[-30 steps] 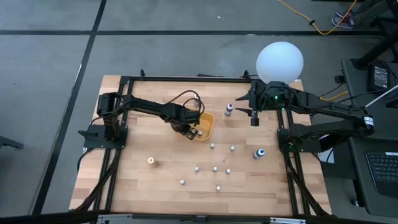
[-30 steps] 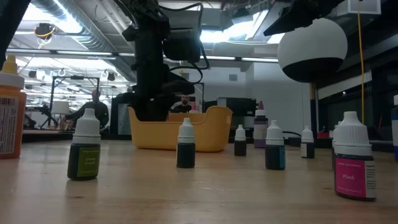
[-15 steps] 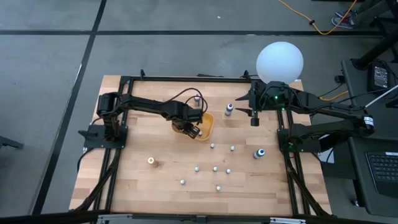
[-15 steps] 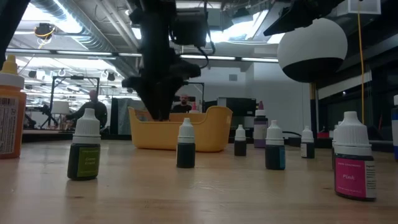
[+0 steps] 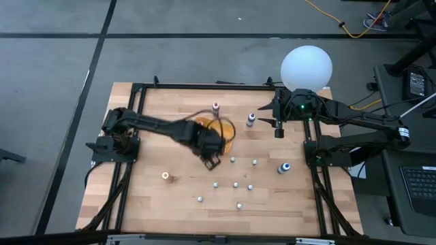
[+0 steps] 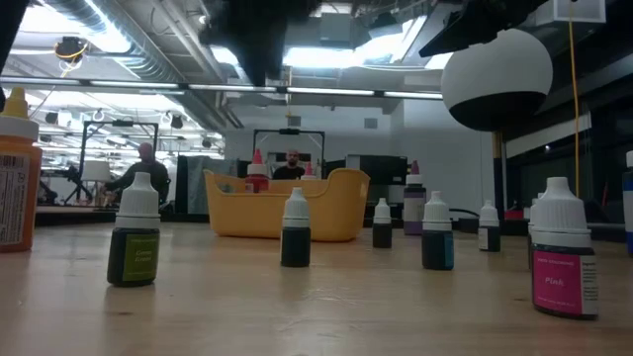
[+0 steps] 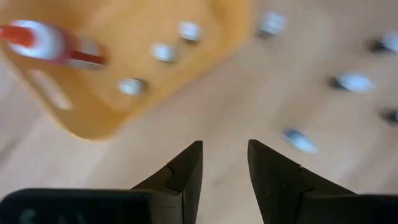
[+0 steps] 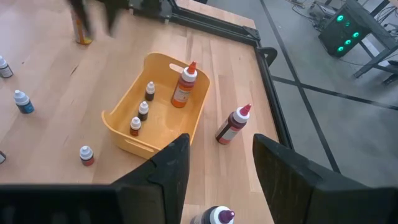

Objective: Pick & Place food coloring
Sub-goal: Put the small green food coloring bottle into the yellow bin

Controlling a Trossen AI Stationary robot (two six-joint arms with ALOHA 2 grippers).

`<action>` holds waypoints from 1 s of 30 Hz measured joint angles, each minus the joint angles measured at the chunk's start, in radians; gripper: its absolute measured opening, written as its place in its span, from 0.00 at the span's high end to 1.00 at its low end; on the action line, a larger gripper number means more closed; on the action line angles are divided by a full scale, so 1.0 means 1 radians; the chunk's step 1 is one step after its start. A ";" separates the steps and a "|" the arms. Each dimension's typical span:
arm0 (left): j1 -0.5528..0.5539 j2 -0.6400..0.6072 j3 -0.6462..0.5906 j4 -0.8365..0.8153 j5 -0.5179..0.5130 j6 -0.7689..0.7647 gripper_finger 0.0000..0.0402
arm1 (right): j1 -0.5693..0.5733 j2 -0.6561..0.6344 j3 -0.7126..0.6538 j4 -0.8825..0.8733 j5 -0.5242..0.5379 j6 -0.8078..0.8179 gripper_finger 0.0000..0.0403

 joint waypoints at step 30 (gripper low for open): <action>-0.427 0.017 -0.273 0.430 -0.065 -0.145 0.46 | 0.000 0.000 0.000 0.000 -0.001 -0.049 0.56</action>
